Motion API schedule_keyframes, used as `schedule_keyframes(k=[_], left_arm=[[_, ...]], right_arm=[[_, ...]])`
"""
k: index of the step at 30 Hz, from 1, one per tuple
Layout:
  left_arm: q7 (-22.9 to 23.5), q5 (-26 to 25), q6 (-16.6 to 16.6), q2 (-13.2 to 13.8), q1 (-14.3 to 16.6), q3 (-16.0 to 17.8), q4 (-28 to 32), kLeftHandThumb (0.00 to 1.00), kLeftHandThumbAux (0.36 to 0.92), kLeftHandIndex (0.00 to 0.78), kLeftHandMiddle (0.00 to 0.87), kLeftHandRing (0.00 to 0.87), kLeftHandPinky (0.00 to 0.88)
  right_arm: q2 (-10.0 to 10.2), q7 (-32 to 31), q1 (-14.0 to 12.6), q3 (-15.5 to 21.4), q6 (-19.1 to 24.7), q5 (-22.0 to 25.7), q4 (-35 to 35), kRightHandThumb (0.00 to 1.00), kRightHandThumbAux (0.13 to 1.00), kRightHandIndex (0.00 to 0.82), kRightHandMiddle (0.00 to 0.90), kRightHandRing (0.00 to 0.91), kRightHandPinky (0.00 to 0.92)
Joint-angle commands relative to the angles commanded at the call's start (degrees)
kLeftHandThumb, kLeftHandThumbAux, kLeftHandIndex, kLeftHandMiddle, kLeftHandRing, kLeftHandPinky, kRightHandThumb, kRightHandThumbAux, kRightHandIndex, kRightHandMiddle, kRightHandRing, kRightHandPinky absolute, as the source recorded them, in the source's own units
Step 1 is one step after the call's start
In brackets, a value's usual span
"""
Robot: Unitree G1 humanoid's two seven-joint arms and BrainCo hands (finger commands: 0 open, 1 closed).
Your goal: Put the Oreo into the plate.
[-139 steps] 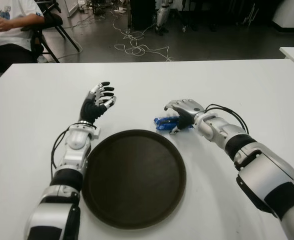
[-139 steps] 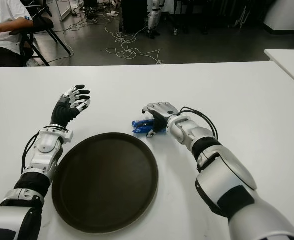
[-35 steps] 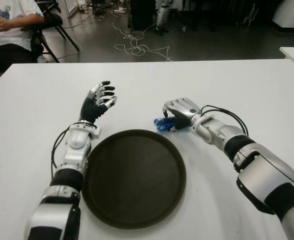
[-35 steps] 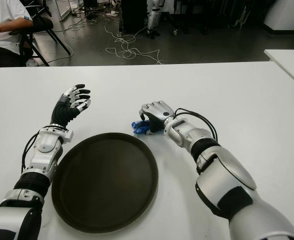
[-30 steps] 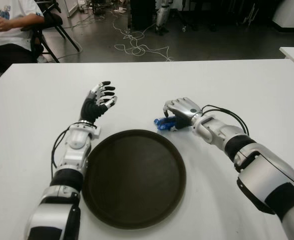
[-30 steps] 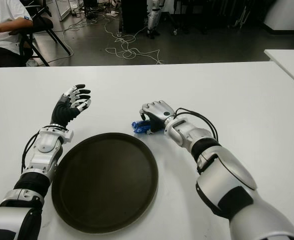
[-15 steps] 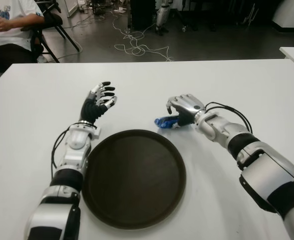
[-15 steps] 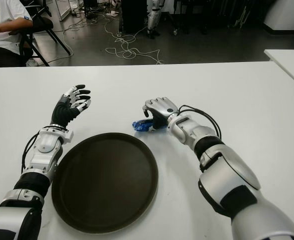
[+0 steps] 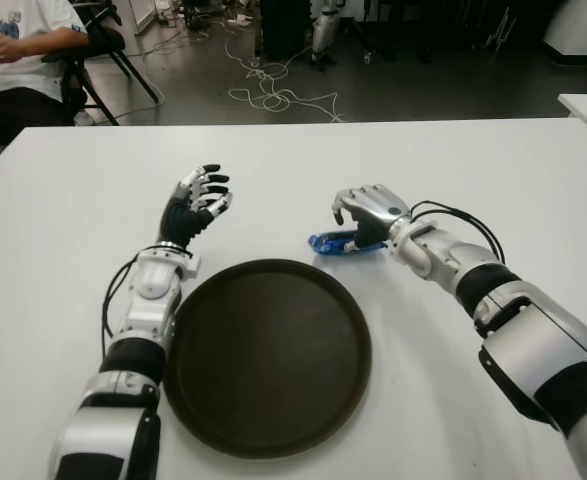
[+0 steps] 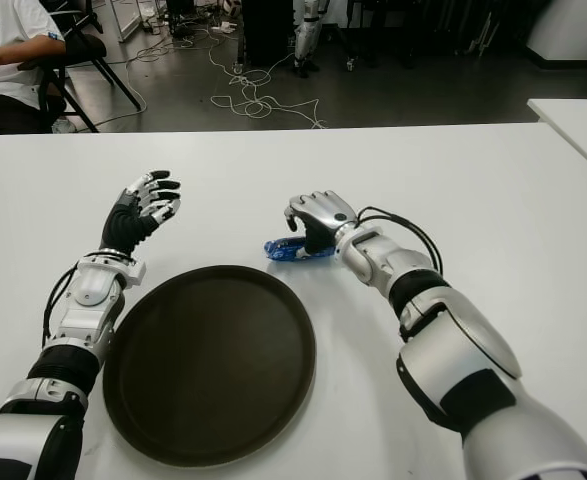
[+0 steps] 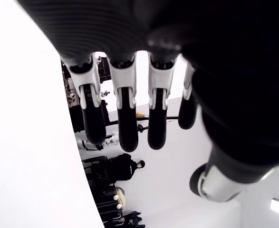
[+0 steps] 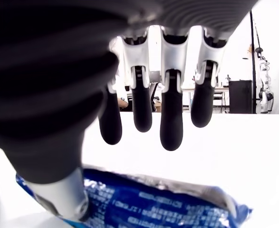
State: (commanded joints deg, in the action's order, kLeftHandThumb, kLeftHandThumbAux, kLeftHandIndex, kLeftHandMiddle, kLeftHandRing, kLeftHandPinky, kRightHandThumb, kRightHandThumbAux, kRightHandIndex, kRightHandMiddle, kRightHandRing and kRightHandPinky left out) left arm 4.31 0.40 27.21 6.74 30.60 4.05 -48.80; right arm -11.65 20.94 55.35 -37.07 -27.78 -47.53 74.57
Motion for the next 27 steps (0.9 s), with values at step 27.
schedule_keyframes(k=[27], left_arm=[[-0.7, 0.9, -0.4, 0.3, 0.0, -0.4, -0.1, 0.217, 0.730, 0.200, 0.266, 0.255, 0.275]], right_arm=[[-1.7, 1.2, 1.2, 1.0, -1.2, -0.7, -2.0, 0.075, 0.846, 0.586, 0.723, 0.725, 0.713]])
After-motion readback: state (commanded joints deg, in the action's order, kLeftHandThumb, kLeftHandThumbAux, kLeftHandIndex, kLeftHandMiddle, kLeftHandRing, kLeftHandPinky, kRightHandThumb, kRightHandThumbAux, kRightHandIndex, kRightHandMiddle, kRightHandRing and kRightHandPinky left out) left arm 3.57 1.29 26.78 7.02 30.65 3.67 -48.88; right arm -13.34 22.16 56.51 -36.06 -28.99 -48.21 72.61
